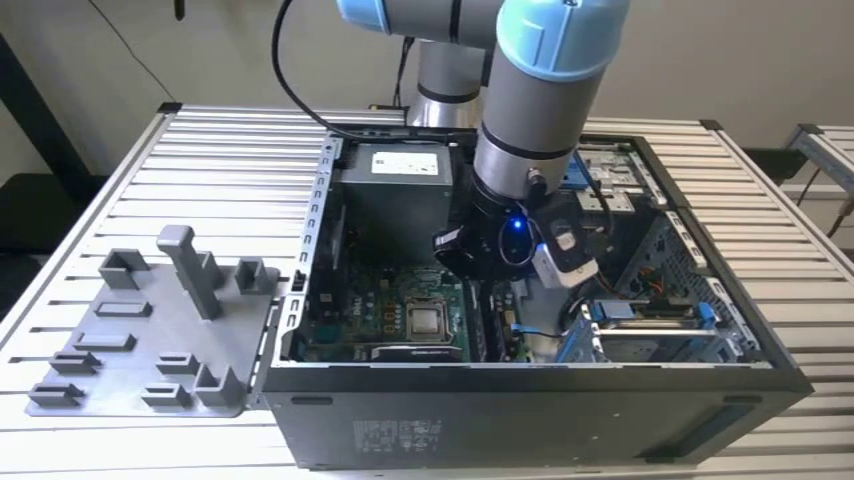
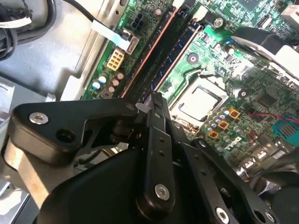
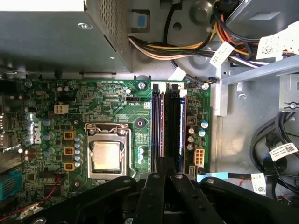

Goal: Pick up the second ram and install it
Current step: 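Insert the second ram into the second slot, then press down the second ram until it locks into place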

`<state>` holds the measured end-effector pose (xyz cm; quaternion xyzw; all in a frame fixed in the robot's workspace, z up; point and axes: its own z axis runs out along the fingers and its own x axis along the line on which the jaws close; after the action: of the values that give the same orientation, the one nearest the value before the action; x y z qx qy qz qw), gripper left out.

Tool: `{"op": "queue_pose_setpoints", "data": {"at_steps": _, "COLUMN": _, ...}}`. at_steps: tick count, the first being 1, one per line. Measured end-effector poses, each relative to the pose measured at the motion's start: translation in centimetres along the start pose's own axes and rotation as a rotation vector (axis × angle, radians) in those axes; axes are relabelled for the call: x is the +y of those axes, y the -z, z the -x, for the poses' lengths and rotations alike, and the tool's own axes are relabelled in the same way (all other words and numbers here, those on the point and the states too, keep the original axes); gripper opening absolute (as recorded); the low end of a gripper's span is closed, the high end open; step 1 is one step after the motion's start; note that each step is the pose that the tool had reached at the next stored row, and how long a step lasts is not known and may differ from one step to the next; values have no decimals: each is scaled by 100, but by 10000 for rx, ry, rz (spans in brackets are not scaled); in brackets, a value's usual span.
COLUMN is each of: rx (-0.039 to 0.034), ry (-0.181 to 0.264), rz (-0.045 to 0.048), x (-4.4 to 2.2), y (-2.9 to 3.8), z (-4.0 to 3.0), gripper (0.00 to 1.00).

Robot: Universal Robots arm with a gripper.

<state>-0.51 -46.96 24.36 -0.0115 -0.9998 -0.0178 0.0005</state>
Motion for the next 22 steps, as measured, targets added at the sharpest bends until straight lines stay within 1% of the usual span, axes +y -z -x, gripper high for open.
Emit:
{"op": "queue_pose_setpoints", "data": {"at_steps": 17, "rx": 0, "ry": 3, "rz": 0, "x": 1, "y": 21, "z": 0, "gripper": 11}}
{"op": "queue_pose_setpoints", "data": {"at_steps": 19, "rx": 4, "ry": 101, "rz": -2, "x": 1, "y": 23, "z": 0, "gripper": 11}}
{"op": "queue_pose_setpoints", "data": {"at_steps": 22, "rx": 18, "ry": 506, "rz": -3, "x": 1, "y": 24, "z": -1, "gripper": 11}}
